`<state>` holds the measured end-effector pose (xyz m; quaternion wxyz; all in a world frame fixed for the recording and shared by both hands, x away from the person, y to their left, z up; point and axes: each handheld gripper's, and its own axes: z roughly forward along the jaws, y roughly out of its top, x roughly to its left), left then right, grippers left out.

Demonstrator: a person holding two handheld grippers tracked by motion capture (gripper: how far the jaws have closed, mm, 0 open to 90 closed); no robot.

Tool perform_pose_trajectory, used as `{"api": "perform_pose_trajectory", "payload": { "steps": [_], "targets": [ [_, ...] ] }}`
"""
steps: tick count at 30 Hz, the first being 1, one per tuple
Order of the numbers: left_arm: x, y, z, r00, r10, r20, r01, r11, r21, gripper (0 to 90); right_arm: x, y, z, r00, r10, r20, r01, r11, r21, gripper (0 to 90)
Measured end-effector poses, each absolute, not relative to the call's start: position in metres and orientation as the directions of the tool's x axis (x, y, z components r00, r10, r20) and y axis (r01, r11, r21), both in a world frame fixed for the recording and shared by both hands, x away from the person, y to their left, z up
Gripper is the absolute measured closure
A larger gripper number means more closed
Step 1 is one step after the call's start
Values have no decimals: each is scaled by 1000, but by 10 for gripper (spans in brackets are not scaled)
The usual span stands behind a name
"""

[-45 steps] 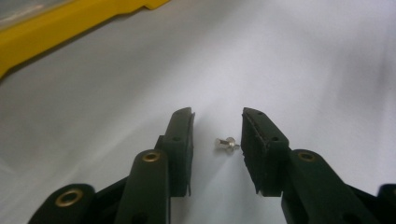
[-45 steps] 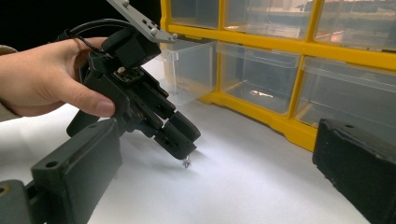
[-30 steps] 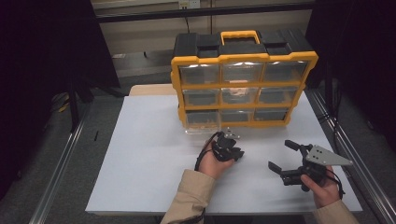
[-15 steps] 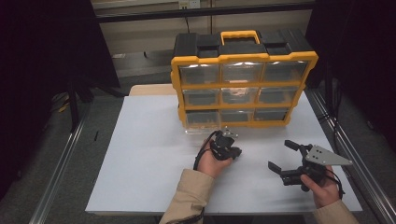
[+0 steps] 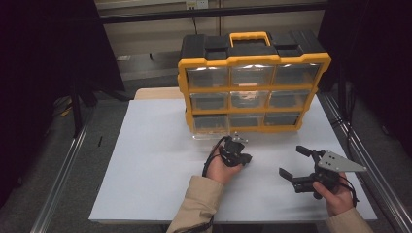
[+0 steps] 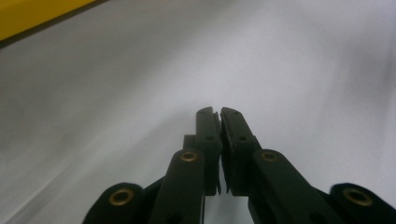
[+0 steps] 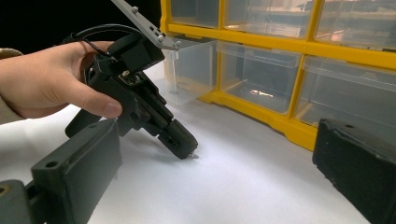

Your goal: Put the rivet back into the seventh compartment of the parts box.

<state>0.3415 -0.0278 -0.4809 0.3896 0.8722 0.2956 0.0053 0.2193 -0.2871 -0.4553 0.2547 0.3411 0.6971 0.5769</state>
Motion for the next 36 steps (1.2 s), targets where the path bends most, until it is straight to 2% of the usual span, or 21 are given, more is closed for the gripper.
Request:
{"api": "perform_pose_trajectory", "payload": {
  "steps": [13,36],
  "targets": [
    [343,-18,-462,803,541,-249,529,-456,716,866,219,-287,-455,-638,769,36,178,101,979,8],
    [349,-6,-429,782,566,-263,542,-407,735,867,219,-287,-455,-633,773,39,181,99,978,8]
  ]
}}
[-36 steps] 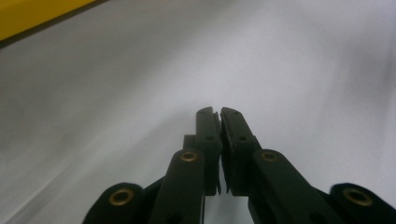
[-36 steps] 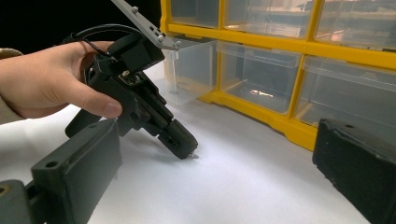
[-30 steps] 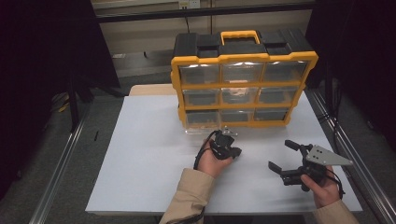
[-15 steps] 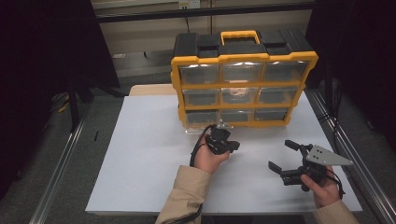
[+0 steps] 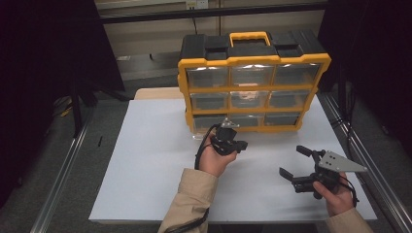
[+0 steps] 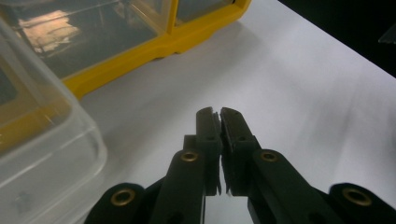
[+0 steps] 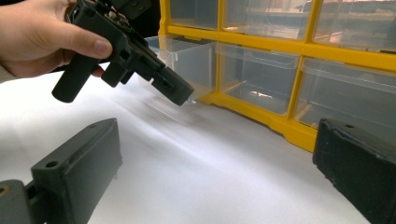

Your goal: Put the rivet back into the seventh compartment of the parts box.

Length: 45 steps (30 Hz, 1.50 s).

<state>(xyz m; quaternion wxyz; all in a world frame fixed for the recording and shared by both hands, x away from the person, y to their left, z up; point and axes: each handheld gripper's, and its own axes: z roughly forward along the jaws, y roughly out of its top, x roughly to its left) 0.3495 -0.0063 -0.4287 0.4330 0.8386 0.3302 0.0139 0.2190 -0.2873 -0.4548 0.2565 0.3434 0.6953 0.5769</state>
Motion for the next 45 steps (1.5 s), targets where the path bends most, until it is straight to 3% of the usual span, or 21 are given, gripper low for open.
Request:
{"api": "perform_pose_trajectory", "payload": {
  "steps": [45],
  "targets": [
    [367,21,-389,724,643,-251,544,-309,780,867,219,-287,-455,-640,768,36,178,103,979,8]
  ]
}}
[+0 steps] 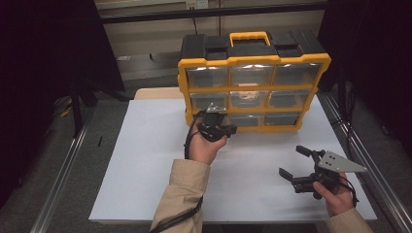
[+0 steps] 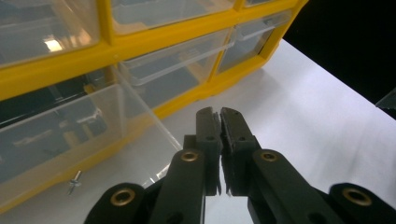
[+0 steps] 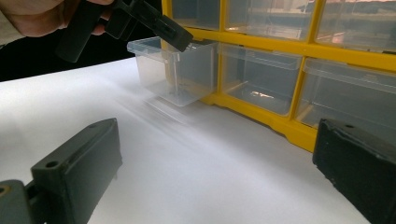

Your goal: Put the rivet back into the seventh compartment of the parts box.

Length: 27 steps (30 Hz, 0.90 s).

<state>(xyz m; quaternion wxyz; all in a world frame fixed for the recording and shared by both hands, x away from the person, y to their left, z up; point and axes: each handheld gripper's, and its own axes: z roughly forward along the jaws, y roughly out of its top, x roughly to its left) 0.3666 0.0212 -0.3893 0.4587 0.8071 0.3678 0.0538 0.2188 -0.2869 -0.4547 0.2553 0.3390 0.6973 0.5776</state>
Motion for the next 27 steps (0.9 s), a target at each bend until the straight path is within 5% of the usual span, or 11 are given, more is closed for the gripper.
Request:
{"api": "perform_pose_trajectory", "payload": {
  "steps": [27],
  "targets": [
    [372,42,-385,666,706,-239,560,-262,786,867,219,-288,-455,-644,764,31,174,107,979,8]
  ]
}}
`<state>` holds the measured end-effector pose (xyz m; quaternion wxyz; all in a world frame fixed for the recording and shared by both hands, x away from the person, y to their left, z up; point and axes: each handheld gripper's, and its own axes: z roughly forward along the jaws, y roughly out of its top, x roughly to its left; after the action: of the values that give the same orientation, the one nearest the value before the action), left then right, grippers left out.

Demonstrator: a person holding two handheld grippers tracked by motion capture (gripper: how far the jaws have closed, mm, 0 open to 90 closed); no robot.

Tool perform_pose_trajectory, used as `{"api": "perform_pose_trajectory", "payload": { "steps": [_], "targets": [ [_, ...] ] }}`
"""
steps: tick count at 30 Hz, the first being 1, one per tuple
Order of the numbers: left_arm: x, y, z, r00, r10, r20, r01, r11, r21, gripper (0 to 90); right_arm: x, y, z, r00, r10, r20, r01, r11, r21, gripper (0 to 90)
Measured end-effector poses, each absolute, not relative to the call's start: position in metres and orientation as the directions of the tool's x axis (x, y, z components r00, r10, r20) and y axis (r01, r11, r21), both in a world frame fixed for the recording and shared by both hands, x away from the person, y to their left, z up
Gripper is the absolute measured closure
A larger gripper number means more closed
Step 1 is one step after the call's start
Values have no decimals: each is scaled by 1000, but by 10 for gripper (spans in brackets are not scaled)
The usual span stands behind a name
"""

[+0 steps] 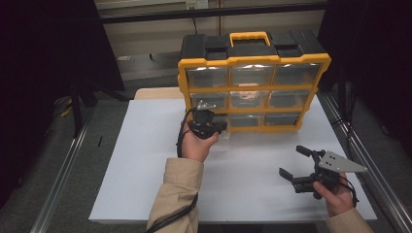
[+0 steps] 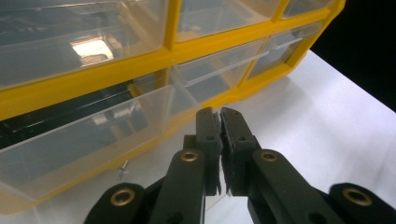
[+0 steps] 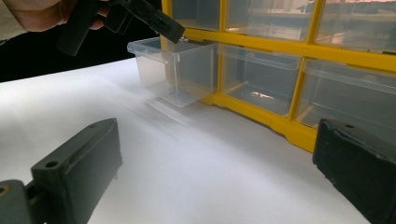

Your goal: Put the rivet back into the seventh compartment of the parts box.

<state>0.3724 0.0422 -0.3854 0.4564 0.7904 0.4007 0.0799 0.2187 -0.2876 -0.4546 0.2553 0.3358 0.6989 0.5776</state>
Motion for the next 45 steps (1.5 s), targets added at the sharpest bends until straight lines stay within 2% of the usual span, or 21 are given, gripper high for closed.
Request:
{"api": "perform_pose_trajectory", "payload": {
  "steps": [45],
  "targets": [
    [376,61,-389,583,790,-189,570,-232,788,865,219,-288,-454,-645,764,30,172,107,979,8]
  ]
}}
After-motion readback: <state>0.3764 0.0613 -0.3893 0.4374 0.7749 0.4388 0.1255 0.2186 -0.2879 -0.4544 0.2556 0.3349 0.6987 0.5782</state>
